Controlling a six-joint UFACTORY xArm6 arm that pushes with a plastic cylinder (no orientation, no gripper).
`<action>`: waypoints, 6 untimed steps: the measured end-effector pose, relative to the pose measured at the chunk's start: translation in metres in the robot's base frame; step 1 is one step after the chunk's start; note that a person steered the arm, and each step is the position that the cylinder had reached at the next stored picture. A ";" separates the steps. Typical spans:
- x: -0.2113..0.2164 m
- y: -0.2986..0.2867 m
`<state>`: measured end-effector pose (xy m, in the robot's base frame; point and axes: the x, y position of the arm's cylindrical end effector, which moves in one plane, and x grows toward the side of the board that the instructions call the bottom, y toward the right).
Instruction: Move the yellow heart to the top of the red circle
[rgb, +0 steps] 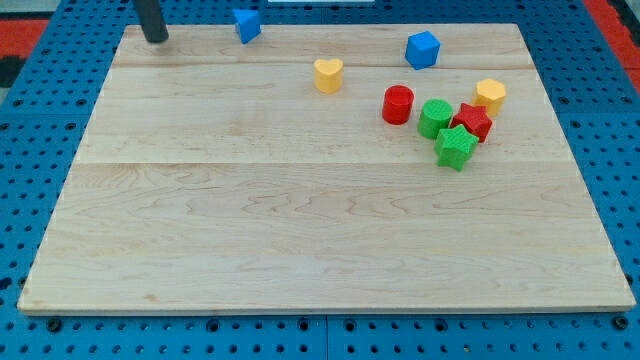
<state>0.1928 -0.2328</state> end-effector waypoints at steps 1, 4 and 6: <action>0.000 0.000; 0.090 0.194; 0.123 0.293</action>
